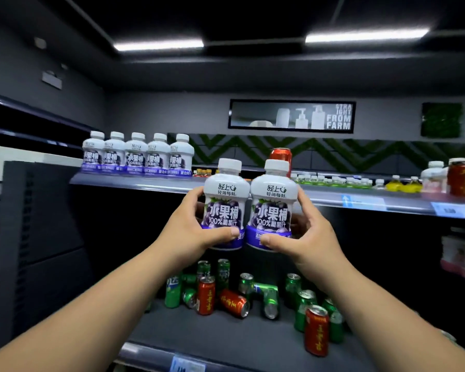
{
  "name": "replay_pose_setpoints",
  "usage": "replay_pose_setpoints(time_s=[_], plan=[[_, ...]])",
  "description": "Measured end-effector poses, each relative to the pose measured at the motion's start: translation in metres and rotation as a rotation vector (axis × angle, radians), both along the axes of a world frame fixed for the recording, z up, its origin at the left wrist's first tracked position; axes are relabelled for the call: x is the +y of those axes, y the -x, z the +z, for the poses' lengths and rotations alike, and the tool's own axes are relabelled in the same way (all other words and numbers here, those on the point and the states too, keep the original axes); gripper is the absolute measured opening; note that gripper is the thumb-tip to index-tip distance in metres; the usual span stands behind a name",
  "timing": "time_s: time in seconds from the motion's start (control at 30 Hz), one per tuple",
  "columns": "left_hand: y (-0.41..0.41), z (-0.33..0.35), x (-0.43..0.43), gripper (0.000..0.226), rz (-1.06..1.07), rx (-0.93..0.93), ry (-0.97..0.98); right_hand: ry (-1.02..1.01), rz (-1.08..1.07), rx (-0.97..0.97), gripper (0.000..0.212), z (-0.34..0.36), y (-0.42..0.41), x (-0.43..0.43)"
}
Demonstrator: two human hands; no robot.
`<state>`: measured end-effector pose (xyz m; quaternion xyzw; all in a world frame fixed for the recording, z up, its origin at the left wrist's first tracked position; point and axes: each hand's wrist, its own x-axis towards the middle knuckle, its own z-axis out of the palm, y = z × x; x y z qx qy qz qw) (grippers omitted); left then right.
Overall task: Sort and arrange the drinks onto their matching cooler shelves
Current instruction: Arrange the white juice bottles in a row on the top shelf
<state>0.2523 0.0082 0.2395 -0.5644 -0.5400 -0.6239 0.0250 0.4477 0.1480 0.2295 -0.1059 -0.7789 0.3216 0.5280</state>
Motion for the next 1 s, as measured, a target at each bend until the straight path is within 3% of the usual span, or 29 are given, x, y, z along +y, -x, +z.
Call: replay_pose_setpoints(time_s=[0.53,0.73,0.87,1.0], plan=[[0.125,0.115,0.119,0.077,0.052,0.143,-0.111,-0.086,-0.179,0.124,0.097,0.114,0.14,0.082],[0.172,0.121,0.174,0.088,0.112,0.191,-0.08,-0.124,-0.347,0.046,0.101,0.129,0.185,0.116],[0.183,0.108,0.197,0.1,0.279,0.246,-0.023,-0.163,-0.481,-0.093,0.101,0.125,0.196,0.131],[0.186,0.109,0.206,0.104,0.331,0.319,-0.012,-0.153,-0.485,-0.099,0.1,0.128,0.2,0.144]])
